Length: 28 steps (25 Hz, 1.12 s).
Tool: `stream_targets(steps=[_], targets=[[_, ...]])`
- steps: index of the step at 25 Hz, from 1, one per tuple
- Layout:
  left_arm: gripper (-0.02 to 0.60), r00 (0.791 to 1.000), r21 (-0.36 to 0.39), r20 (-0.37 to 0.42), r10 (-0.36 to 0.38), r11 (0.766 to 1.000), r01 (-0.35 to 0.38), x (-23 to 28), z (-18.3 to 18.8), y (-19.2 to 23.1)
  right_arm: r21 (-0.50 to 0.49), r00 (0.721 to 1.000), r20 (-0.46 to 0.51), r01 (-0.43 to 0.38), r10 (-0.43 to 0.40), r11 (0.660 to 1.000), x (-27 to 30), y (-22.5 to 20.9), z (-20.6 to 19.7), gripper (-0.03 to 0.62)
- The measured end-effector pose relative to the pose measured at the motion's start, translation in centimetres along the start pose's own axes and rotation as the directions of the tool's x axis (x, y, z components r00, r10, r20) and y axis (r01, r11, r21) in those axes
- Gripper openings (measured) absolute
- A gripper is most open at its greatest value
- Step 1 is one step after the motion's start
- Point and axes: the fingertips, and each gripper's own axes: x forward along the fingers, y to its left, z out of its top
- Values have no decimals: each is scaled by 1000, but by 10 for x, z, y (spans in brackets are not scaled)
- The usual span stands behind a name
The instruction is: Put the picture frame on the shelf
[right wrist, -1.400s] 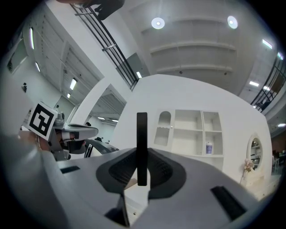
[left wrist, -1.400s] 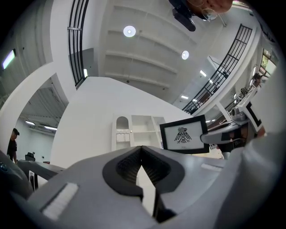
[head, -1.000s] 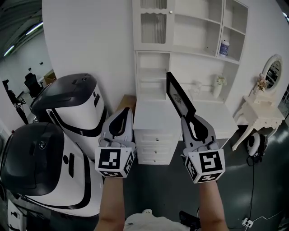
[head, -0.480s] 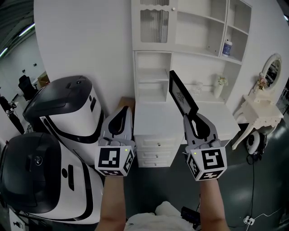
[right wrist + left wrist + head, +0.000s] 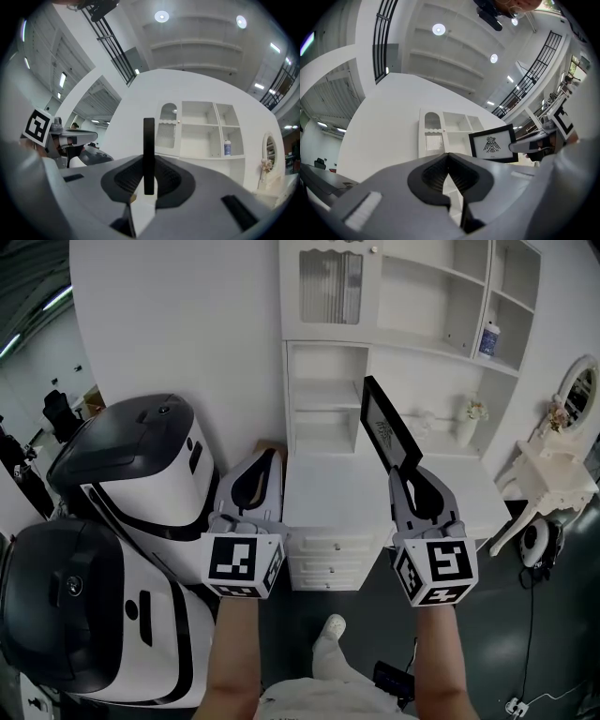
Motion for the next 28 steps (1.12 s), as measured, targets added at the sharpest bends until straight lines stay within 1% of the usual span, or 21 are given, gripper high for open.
stream_targets(steps=[7,19,23,28], targets=[[9,1000,36,-4,-5,999,5,60,-21,8,48,1000,9,-9,9,999,56,-30,-25,76],[9,999,50,-41,-22,998,24,192,-84,26,104,1000,-10,-18,20,994,183,-98,-75,76],[9,998,60,-55,-19,998,22,224,-103,37,127,999,-17,-29,31,992,220,-109,-91,77],[9,999,55,-52,-4,998,7,257,-120,50,138,998,-40,-44,50,989,257,-117,-112,77]])
